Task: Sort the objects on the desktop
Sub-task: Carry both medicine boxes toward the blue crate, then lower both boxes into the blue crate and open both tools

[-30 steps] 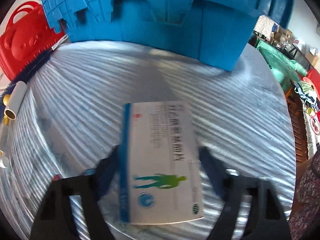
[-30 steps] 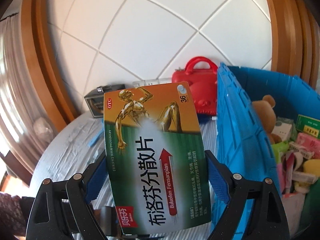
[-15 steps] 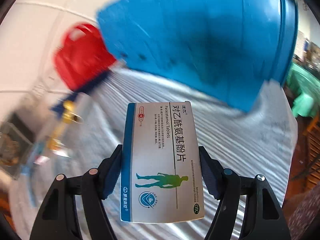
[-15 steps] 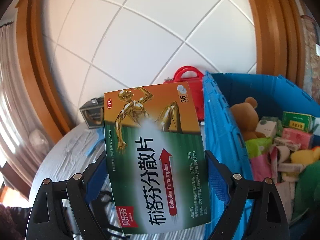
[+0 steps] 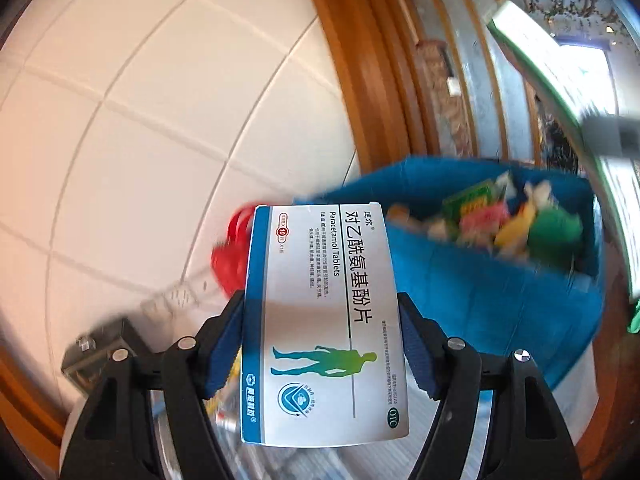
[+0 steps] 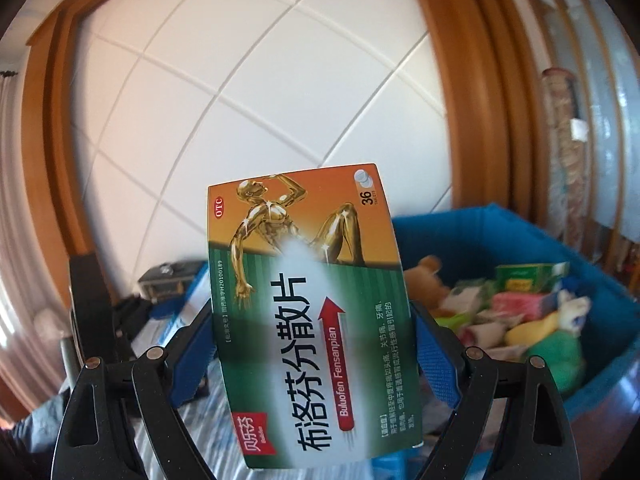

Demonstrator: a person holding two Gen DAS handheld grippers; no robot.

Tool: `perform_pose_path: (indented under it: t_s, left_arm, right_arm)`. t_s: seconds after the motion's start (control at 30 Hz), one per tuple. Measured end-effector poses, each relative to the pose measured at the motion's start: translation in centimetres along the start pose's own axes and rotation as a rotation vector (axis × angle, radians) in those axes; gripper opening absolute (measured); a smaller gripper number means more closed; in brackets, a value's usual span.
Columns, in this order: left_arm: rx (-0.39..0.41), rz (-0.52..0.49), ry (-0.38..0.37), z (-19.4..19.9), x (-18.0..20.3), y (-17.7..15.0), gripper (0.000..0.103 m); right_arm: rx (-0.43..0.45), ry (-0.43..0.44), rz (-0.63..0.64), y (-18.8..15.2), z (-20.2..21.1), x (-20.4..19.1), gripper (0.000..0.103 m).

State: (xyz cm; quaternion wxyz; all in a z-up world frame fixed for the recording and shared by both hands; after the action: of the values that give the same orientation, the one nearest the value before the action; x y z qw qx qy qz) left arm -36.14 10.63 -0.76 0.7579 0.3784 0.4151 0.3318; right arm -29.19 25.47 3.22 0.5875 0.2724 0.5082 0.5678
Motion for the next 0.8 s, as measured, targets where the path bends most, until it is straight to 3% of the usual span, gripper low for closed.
perform_pose_path:
  t_s: [0.23,0.4,0.6,0.67,0.8]
  left_arm:
    - [0.084,-0.036,-0.043,-2.4,6.5,9.6,0.071]
    - [0.062,-0.040,-0.079,-5.5,10.8,14.7,0.071]
    - [0.015,-0.054,-0.074,-8.7,13.8,16.6,0.072]
    - [-0.004,-0.057,-0.040,-9.5,14.2,16.8,0.079]
    - [-0.015,-0.043,0.024,-9.8,14.1,17.0,0.090]
  right_arm:
    - [0.092,-0.085,-0.007,3.6,4.1,5.8,0.090]
    - [0.073,-0.179,-0.015,6.3,3.8,12.5,0.090]
    - [-0.009,-0.199,-0.080,7.8,0.0,19.2,0.090]
    - [-0.028,-0.189,-0.103,8.2,-1.3,20.6,0.091]
    - [0.004,-0.184,-0.160,8.7,-1.4,22.9,0.102]
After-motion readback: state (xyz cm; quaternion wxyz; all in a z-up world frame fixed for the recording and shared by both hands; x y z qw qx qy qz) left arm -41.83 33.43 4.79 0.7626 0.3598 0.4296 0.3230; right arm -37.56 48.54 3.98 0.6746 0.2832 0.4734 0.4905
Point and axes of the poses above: each gripper's, at about its wrist camera, not at the fingertips, and z roughly against the way its jaws point, x to its right, y to its top, the point moved 3 cm from there along -z, roughly the way its jaws point, and after that the axes turned 9 degrees about -z, right-handed, at the moved point
